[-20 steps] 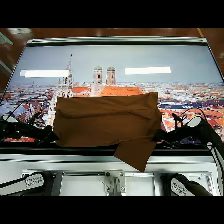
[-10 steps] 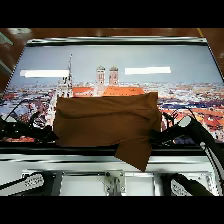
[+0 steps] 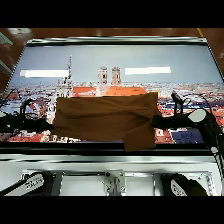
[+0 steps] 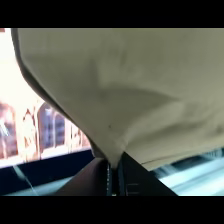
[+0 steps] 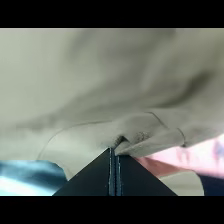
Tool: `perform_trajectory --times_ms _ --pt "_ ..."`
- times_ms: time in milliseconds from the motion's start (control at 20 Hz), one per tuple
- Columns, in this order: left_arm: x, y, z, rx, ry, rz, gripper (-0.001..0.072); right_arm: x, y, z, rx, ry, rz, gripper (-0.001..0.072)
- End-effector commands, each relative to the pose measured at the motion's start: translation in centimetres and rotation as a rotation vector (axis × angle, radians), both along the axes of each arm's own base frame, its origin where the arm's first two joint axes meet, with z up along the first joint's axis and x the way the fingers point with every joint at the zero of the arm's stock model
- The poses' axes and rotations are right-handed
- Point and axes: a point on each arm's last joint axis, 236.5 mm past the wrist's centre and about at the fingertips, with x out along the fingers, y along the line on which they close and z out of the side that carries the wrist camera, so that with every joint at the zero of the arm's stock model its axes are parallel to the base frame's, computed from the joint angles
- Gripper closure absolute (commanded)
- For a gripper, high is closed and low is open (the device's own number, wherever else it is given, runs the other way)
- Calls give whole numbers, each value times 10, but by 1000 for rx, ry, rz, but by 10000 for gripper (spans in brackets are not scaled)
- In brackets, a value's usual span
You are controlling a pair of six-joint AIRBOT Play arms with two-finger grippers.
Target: Fold the shirts.
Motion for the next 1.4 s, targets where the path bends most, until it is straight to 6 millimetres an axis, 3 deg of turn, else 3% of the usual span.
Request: perform_trajectory --times_ms 0,200,400,650,800,900,950,1000,1050,1100,1200,1250,1350 --pt "38 7 27 8 -136 52 663 46 -4 43 4 -182 -58 651" --pt "78 20 52 37 -270 128 663 87 -16 71 5 -304 -157 651" --pt "104 11 58 46 -317 113 663 125 -13 59 68 -293 -216 651" --pt "127 -1 34 20 -258 84 663 170 -20 35 54 -270 -234 651" --pt "131 1 6 -7 -171 135 645 175 -21 5 48 -211 -239 650" --pt "131 -2 -5 -21 -132 140 565 174 -21 -15 45 -168 -240 649" --pt "130 -2 -8 -23 -125 141 436 174 -21 -23 43 -153 -241 612" --pt "132 -1 -9 -21 -127 148 235 176 -22 -28 40 -150 -248 406" --pt "133 1 -7 -18 -132 149 87 178 -24 -29 35 -158 -252 162" --pt "136 4 -3 -17 -142 153 30 179 -26 -27 19 -174 -232 108" --pt "144 14 12 -17 -170 160 31 171 -40 -23 -37 -182 -169 96" --pt "147 19 21 -20 -183 159 32 162 -52 -26 -79 -156 -140 27" --pt "153 27 38 -39 -182 189 32 128 -76 -46 -132 -8 -115 13"
